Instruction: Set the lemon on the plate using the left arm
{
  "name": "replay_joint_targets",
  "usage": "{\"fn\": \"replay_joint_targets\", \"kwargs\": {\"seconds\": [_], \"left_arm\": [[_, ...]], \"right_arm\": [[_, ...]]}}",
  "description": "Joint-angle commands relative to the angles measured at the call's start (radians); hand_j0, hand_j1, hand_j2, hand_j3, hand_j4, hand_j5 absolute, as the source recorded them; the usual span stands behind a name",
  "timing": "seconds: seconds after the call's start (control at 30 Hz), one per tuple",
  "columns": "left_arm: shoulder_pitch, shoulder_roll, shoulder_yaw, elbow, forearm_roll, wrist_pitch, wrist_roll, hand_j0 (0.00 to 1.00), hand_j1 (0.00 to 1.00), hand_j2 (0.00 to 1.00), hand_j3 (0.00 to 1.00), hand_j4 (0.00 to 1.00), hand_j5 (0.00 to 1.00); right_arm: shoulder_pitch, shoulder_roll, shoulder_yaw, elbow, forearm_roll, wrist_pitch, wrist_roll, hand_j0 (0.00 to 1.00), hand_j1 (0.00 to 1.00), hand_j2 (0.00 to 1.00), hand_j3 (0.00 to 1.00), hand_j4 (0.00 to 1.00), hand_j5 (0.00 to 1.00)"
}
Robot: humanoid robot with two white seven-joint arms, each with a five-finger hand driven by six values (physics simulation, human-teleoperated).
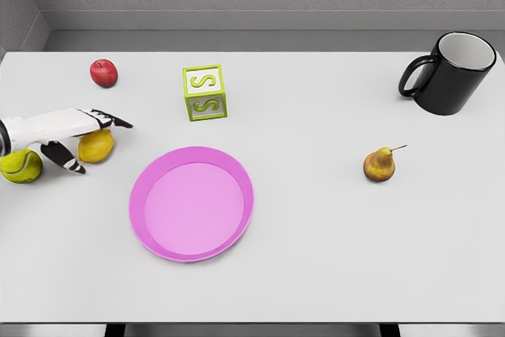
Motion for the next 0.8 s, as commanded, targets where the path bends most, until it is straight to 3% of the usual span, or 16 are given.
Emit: {"fn": "replay_joint_targets", "kwargs": {"seconds": [0.0, 0.07, 0.17, 0.4, 0.63, 0.77], "left_arm": [[-0.003, 0.000, -0.001, 0.004, -0.030, 0.002, 0.000, 1.00, 1.00, 1.00, 1.00, 1.00, 1.00], [-0.006, -0.003, -0.002, 0.003, -0.038, 0.002, 0.000, 0.99, 0.99, 0.99, 0.99, 0.99, 0.99], [-0.006, -0.003, -0.002, 0.003, -0.050, 0.002, 0.000, 0.86, 0.86, 0.86, 0.86, 0.86, 0.86], [-0.006, 0.002, -0.004, -0.011, -0.049, 0.002, 0.000, 0.70, 0.70, 0.70, 0.70, 0.70, 0.70], [-0.006, 0.000, -0.010, -0.020, -0.046, 0.002, 0.000, 0.60, 0.60, 0.60, 0.60, 0.60, 0.60], [-0.008, 0.002, -0.008, -0.020, -0.038, 0.002, 0.000, 0.60, 0.60, 0.60, 0.60, 0.60, 0.60]], "right_arm": [[0.000, 0.000, 0.000, 0.000, -0.001, 0.000, 0.000, 1.00, 1.00, 1.00, 1.00, 1.00, 1.00], [0.000, 0.000, 0.000, 0.000, -0.001, 0.000, 0.000, 1.00, 1.00, 1.00, 1.00, 1.00, 1.00], [0.000, 0.000, 0.000, 0.000, -0.001, 0.000, 0.000, 1.00, 1.00, 1.00, 1.00, 1.00, 1.00], [0.000, 0.000, 0.000, 0.000, -0.001, 0.000, 0.000, 1.00, 1.00, 1.00, 1.00, 1.00, 1.00], [0.000, 0.000, 0.000, 0.000, -0.001, 0.000, 0.000, 1.00, 1.00, 1.00, 1.00, 1.00, 1.00], [0.000, 0.000, 0.000, 0.000, -0.001, 0.000, 0.000, 1.00, 1.00, 1.00, 1.00, 1.00, 1.00]]}}
